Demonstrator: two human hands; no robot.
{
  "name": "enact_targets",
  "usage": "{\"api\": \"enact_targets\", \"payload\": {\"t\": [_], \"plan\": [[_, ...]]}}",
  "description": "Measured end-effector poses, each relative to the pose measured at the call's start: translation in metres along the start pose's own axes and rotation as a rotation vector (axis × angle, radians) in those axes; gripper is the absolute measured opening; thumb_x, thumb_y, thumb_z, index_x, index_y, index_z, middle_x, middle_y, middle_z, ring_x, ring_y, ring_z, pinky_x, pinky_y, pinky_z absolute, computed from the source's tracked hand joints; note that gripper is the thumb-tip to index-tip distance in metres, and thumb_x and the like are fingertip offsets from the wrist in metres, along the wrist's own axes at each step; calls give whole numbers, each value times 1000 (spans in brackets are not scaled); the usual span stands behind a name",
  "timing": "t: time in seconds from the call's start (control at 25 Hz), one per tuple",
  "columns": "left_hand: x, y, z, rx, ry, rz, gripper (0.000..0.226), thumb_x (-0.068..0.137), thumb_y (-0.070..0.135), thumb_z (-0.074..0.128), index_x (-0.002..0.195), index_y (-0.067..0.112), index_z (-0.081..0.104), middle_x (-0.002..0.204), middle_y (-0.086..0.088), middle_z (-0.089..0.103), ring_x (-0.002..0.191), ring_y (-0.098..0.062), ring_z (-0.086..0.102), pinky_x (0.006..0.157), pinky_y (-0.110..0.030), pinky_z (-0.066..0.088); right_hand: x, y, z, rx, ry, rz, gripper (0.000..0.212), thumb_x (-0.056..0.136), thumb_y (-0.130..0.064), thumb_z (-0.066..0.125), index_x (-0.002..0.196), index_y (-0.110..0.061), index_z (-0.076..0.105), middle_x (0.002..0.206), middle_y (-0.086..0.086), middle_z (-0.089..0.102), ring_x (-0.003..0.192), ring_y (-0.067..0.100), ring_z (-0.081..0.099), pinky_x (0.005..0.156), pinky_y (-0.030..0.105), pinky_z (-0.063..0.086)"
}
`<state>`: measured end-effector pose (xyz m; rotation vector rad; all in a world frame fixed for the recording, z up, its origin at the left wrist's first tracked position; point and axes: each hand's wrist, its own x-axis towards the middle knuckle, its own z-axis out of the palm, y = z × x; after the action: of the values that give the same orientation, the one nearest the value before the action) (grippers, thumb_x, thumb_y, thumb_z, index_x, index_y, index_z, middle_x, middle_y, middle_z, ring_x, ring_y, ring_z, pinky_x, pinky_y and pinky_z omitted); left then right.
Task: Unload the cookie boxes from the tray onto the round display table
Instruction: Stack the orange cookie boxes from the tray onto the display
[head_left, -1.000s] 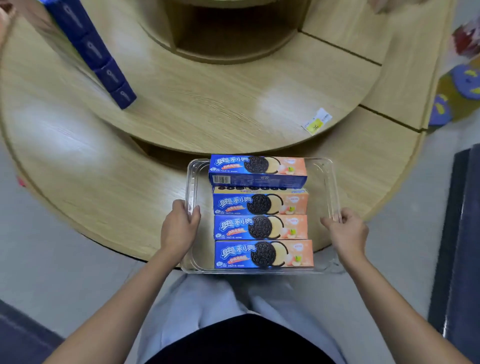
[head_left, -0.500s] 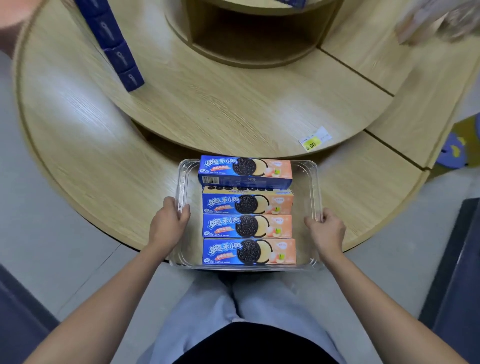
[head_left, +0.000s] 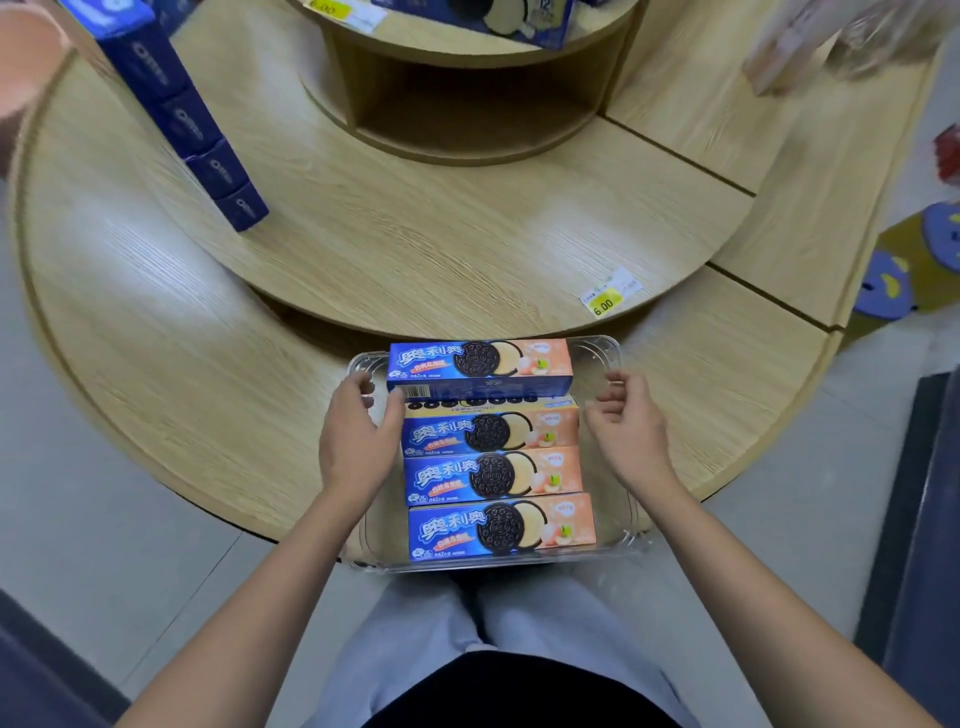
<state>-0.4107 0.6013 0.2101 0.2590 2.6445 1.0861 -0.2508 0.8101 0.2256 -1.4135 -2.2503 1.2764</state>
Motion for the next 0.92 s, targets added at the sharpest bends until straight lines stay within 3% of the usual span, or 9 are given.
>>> {"api": "enact_targets", "payload": {"t": [0.16, 0.32, 0.36, 0.44, 0.56, 0.76, 0.92], "plan": [[30, 30, 12, -64, -113, -228, 63, 82, 51, 55, 127, 8, 41, 125, -10, 58, 110, -27, 57, 81, -31, 39, 10, 5, 28, 173, -338, 309, 83, 70, -14, 78, 137, -11, 30, 112, 2, 54, 99, 19, 58, 86, 33, 47], [41, 39, 23, -343, -186, -462, 70, 77, 44, 67, 124, 9, 29, 109, -6, 53, 76, -12, 57, 70, -31, 43, 18, 21, 40, 191, -396, 338, 84, 61, -8, 84, 129, -12, 36, 109, 9, 64, 92, 21, 63, 73, 31, 51], [43, 39, 24, -350, -177, -467, 69, 76, 42, 69, 121, 9, 29, 107, -6, 52, 74, -10, 56, 68, -30, 44, 19, 22, 41, 184, -399, 327, 82, 59, -9, 85, 127, -13, 38, 110, 10, 65, 94, 22, 64, 76, 34, 53], [49, 35, 23, -276, -190, -421, 74, 72, 42, 73, 123, 9, 31, 117, -9, 54, 86, -18, 59, 72, -31, 46, 18, 22, 40, 170, -388, 291, 77, 57, -10, 86, 123, -12, 45, 107, 10, 67, 93, 22, 66, 82, 37, 54], [59, 28, 16, -243, -254, -363, 86, 67, 34, 80, 133, 4, 34, 131, -10, 50, 110, -23, 54, 86, -31, 44, 16, 18, 33, 133, -371, 235, 68, 56, -10, 87, 115, -13, 54, 101, 6, 70, 88, 18, 67, 73, 28, 52], [67, 17, -6, -344, -486, -307, 77, 53, 17, 89, 120, 4, 54, 107, -9, 62, 94, -20, 61, 88, -36, 53, 8, 6, 20, 90, -354, 201, 62, 53, -7, 88, 105, -13, 55, 89, -3, 65, 75, 6, 61, 62, 11, 48], [66, 19, -23, -334, -476, -147, 57, 52, 8, 88, 103, 13, 60, 85, 3, 65, 76, -11, 61, 70, -23, 52, 1, -2, 7, 79, -393, 154, 65, 47, -14, 91, 102, -18, 57, 96, 6, 68, 75, 12, 63, 78, 32, 55]]}}
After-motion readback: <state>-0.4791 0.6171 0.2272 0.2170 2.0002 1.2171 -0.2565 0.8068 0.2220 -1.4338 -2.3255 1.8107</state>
